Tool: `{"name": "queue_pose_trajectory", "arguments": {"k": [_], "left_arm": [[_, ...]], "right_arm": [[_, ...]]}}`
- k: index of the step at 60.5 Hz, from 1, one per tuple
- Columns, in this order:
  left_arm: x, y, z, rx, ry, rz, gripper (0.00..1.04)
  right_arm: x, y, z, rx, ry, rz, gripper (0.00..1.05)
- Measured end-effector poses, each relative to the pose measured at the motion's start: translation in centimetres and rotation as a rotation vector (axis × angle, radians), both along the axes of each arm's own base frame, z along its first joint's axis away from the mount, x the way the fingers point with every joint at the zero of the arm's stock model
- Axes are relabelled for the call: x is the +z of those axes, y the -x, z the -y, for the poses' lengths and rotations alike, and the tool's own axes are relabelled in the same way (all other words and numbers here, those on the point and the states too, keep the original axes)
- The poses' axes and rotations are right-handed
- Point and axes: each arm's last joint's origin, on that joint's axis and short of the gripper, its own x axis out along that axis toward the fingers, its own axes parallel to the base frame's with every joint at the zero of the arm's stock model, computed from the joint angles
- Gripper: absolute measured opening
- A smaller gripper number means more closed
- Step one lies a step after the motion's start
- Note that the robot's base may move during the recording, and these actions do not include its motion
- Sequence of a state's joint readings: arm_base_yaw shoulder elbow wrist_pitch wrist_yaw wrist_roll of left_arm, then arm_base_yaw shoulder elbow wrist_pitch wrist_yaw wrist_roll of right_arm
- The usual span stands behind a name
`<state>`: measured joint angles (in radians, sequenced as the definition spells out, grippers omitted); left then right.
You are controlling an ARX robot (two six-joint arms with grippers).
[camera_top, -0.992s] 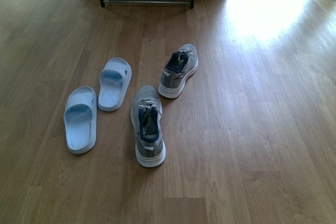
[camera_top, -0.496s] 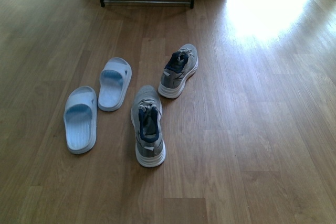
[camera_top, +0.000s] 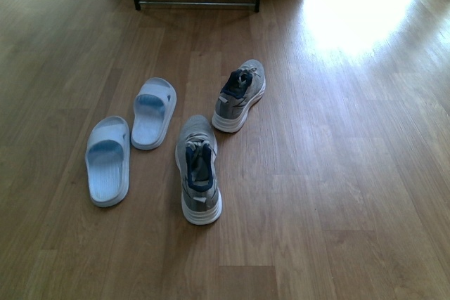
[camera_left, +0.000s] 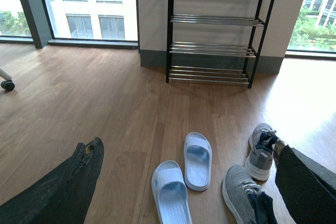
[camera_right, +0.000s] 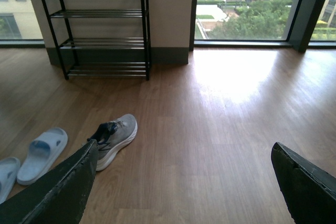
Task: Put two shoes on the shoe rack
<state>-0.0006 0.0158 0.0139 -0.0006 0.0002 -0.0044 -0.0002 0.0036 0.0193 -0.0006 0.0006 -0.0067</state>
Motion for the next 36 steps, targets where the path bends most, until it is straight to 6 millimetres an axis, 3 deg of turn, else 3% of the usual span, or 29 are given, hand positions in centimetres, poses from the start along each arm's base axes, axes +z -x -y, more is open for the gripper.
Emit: {"name": "queue_pose_trajectory", "arguments": {"k": [36], "left_arm": [[0.00,0.00,0.00,0.000,0.000,0.000,0.95]], "right_arm": [[0.00,0.00,0.00,0.000,0.000,0.000,0.96]]}}
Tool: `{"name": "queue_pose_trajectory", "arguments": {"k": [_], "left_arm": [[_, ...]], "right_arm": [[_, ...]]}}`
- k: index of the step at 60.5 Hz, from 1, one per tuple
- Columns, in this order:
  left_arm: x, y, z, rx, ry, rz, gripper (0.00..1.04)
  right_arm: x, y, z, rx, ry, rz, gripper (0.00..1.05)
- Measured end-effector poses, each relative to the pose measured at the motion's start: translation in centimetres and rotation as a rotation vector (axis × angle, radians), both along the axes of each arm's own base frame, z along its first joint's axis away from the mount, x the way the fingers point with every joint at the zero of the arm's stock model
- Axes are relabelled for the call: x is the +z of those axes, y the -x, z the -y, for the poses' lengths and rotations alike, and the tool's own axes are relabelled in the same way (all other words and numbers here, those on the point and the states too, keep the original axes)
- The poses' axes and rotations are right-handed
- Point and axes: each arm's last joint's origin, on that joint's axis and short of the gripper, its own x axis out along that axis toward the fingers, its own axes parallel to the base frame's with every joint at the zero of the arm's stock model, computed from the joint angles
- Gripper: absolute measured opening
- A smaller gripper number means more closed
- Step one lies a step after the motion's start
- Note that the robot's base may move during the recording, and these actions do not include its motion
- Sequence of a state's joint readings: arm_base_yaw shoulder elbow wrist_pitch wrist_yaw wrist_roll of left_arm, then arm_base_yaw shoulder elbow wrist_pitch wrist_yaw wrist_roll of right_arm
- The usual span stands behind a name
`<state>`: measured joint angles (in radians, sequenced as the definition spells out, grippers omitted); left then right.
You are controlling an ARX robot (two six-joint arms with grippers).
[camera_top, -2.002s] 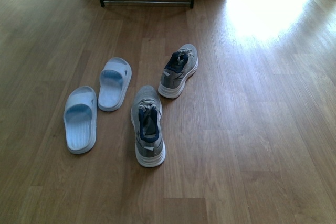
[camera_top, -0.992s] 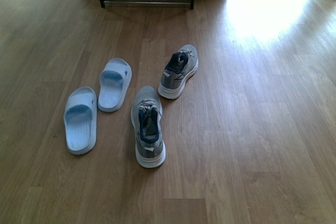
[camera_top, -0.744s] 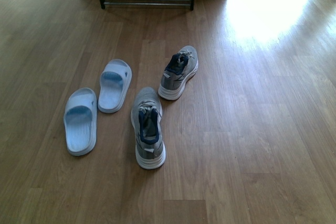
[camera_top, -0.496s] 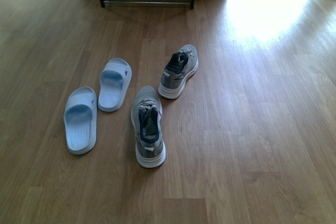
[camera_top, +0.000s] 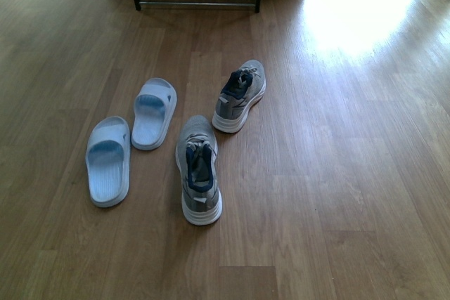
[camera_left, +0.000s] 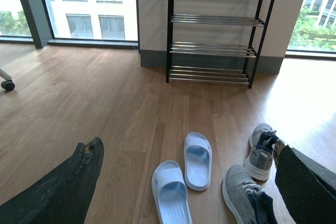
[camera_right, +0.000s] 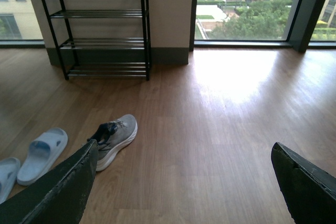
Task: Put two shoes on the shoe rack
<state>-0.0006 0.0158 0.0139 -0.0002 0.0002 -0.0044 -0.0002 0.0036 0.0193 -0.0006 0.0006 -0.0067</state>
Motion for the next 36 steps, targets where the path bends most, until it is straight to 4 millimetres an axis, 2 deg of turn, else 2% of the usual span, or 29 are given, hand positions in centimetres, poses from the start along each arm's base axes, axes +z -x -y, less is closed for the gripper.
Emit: {"name": "queue_pose_trajectory", "arguments": {"k": [28,31,34,36], "left_arm": [[0.00,-0.01,-0.02,0.009,0.006,-0.004,0.95],[0.01,-0.04,0.12,0.203,0.095,-0.211,0.95],[-0.12,-0.31,0.21,0.511,0.169,-0.451,0.95],[-0.68,-0.66,-0.02,0.640,0.267,-0.478,0.95]], "right_arm": [[0.00,0.00,-0.01,0.002,0.000,0.000,0.96],[0.00,0.00,0.01,-0.004,0.000,0.000,0.96],[0.00,0.00,0.01,-0.003,0.000,0.000,0.96],[-0.01,-0.01,0.00,-0.002,0.000,-0.001,0.96]]}}
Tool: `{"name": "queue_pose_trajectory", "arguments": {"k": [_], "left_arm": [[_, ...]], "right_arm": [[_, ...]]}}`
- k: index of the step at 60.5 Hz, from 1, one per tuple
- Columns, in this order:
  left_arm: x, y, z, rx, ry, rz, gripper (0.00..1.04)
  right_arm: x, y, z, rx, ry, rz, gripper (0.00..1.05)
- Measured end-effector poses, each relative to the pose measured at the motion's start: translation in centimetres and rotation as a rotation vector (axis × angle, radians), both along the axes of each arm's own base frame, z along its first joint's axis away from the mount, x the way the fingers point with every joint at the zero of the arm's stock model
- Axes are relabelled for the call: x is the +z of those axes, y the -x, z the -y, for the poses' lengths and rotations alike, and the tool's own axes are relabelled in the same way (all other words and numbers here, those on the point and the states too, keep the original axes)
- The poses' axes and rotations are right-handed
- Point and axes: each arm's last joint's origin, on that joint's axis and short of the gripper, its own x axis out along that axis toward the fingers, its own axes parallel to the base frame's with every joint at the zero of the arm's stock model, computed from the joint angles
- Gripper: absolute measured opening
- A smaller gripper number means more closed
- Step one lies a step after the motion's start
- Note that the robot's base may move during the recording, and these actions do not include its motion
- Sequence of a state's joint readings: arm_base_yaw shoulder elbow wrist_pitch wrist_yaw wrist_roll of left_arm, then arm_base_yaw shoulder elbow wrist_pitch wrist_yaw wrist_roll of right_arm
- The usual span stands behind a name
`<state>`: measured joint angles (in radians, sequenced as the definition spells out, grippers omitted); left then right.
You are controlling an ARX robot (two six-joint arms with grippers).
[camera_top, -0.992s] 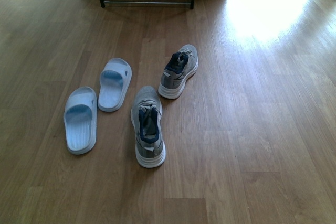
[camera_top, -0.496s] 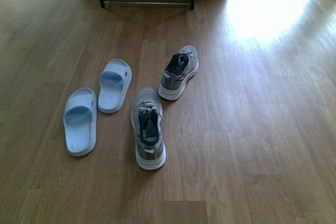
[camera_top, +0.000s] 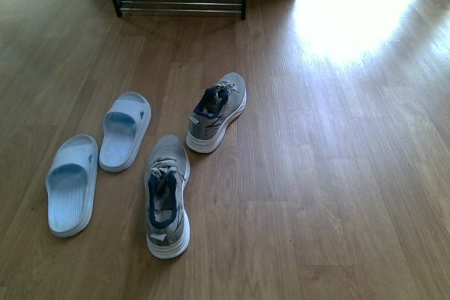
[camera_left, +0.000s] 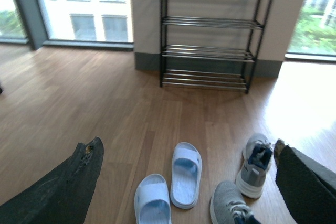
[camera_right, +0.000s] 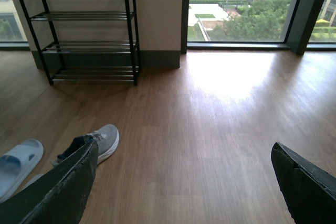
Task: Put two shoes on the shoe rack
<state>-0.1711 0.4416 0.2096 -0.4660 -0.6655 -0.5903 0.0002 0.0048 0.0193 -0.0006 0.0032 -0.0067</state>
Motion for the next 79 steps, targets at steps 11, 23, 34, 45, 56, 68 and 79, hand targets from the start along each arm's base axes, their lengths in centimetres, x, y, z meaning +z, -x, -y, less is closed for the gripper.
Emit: {"name": "queue_pose_trajectory", "arguments": {"k": [11,23,34,45,56,68,79], "left_arm": [[1.9,-5.1,-0.2,0.008,0.196,0.046,0.95],[0.3,-13.2,1.5,-0.266,0.101,-0.196,0.95],[-6.6,-19.5,4.5,-0.533,0.035,-0.462,0.95],[-14.3,-23.2,7.0,-0.665,0.098,-0.627,0.95],[-19.0,-24.6,9.5,-0.738,0.136,-0.705,0.95],[-22.1,-25.9,10.8,-0.829,0.170,-0.748,0.95],[-24.4,-27.7,8.7,-0.784,0.169,-0.773,0.95]], "right_arm": [[0.0,0.0,0.0,0.003,0.000,0.001,0.96],[0.0,0.0,0.0,0.002,0.000,0.001,0.96],[0.0,0.0,0.0,0.002,0.000,0.001,0.96],[0.0,0.0,0.0,0.002,0.000,0.001,0.96],[0.0,0.0,0.0,0.002,0.000,0.001,0.96],[0.0,0.0,0.0,0.002,0.000,0.001,0.96],[0.0,0.0,0.0,0.003,0.000,0.001,0.96]]}}
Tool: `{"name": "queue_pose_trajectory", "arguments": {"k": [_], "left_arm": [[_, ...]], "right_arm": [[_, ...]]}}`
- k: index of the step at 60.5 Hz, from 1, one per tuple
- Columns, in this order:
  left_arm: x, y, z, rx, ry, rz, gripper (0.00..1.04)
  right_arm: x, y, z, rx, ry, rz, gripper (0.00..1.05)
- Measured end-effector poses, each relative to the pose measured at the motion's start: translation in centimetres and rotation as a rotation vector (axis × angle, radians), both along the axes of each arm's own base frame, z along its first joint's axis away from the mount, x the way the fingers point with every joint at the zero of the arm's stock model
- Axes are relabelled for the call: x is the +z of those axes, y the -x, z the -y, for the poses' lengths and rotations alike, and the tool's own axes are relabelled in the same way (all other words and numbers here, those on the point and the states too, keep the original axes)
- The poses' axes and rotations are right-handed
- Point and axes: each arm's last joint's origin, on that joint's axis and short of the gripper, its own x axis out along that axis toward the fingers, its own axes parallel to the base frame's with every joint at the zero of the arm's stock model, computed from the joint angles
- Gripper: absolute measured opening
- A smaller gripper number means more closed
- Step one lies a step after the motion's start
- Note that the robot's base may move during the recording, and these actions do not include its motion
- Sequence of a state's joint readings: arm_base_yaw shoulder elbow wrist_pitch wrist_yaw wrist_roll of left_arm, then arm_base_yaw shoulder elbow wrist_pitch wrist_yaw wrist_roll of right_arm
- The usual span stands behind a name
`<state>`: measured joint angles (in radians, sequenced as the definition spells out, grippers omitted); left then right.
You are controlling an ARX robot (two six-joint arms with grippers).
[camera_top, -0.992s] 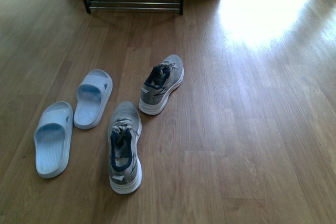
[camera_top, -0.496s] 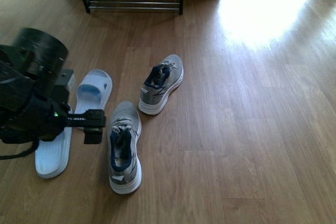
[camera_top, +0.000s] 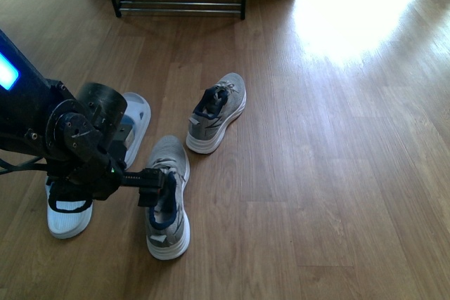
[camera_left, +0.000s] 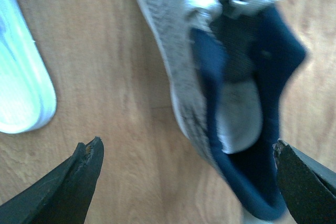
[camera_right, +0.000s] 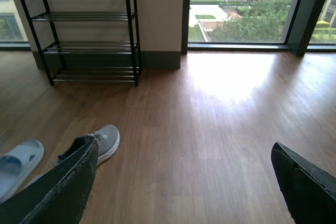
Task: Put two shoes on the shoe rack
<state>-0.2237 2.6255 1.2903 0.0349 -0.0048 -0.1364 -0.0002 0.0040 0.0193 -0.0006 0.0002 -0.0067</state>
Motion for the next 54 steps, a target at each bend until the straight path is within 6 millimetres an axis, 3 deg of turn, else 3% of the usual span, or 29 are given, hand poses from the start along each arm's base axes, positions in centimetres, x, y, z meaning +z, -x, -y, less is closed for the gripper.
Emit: {"name": "queue_pose_trajectory", "arguments": {"k": [37,54], "left_arm": [[-2.9,-1.6,0.9,-0.081,0.025,0.035,0.95],[-3.2,-2.0,1.4,-0.137,0.062,0.055,0.95]], "right_arm": [[0.0,0.0,0.0,0.000,0.000,0.000,0.96],[0.0,0.0,0.0,0.000,0.000,0.000,0.96]]}}
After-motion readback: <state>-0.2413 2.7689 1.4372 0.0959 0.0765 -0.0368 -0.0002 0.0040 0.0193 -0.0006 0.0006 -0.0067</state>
